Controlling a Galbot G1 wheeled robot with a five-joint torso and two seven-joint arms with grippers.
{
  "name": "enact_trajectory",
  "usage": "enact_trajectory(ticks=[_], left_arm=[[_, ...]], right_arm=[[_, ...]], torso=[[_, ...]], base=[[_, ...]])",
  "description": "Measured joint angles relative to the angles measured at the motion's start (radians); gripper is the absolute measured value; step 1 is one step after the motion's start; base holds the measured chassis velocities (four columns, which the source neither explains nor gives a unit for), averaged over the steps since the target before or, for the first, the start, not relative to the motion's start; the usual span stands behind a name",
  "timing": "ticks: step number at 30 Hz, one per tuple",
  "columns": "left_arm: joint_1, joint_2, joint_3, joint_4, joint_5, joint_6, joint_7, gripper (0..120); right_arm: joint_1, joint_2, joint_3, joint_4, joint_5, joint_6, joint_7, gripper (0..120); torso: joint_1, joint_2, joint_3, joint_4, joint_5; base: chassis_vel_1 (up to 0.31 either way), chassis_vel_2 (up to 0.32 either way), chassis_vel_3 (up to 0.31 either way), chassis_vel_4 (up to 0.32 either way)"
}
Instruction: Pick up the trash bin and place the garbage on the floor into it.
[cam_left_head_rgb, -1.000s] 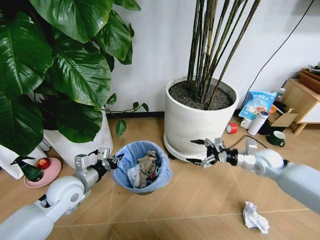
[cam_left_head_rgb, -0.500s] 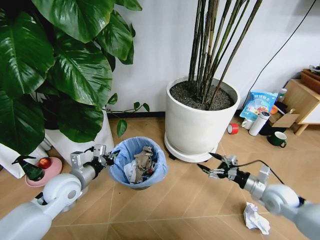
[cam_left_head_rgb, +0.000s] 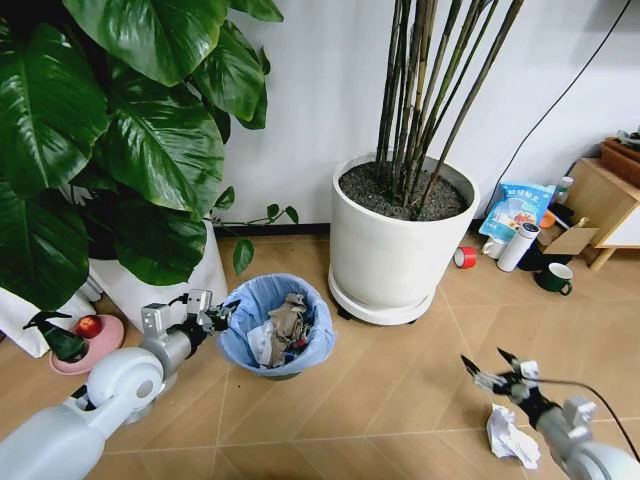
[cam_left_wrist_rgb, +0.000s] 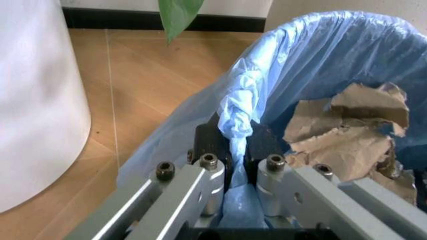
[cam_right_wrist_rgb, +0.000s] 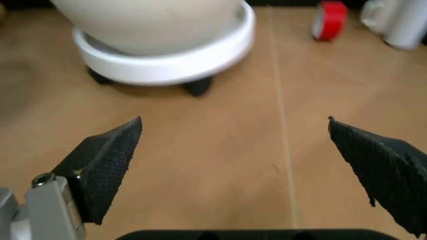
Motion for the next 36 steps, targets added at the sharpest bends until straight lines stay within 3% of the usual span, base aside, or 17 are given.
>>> enact_trajectory(ticks=[2, 6, 10, 14, 20, 28, 36], left_arm=[[-0.001, 0.0, 0.0, 0.0, 0.0, 0.0, 0.0, 1], [0.01, -0.005, -0.001, -0.009, 0.009, 0.0, -0.008, 1], [0.016, -0.012, -0.004, -0.012, 0.012, 0.0, -0.01, 1], [0.015, -0.014, -0.013, -0.015, 0.01, 0.0, -0.012, 1], [0.005, -0.013, -0.012, -0.012, 0.006, 0.0, -0.012, 1], [0.007, -0.012, -0.01, -0.006, 0.005, 0.0, -0.01, 1], [0.009, -0.004, -0.014, -0.004, 0.001, -0.001, -0.008, 1]], right_arm=[[-0.008, 0.029, 0.022, -0.021, -0.025, -0.002, -0.002, 100], [-0.02, 0.183, 0.114, -0.079, -0.131, -0.012, -0.002, 100], [-0.022, 0.246, 0.139, -0.091, -0.157, -0.012, 0.007, 100], [-0.033, 0.356, 0.189, -0.107, -0.213, -0.005, 0.01, 100], [-0.049, 0.379, 0.208, -0.112, -0.222, -0.003, 0.007, 100], [-0.07, 0.334, 0.193, -0.139, -0.217, -0.005, -0.003, 100], [0.01, 0.316, 0.143, -0.252, -0.223, -0.008, -0.007, 100]], torso=[[0.0, 0.0, 0.0, 0.0001, 0.0001], [0.0, 0.0, 0.0, 0.0003, -0.0003], [0.0, 0.0, 0.0, 0.0004, 0.0], [0.0, 0.0, 0.0, 0.0002, -0.0002], [0.0, 0.0, 0.0, 0.0002, 0.0001], [0.0, 0.0, 0.0, 0.0002, -0.0003], [0.0, 0.0, 0.0, 0.0002, 0.0004]], base=[[0.0, 0.0, 0.0, 0.0], [0.0, 0.0, 0.0, 0.0], [0.0, 0.0, 0.0, 0.0], [0.0, 0.0, 0.0, 0.0], [0.0, 0.0, 0.0, 0.0], [0.0, 0.0, 0.0, 0.0], [0.0, 0.0, 0.0, 0.0]])
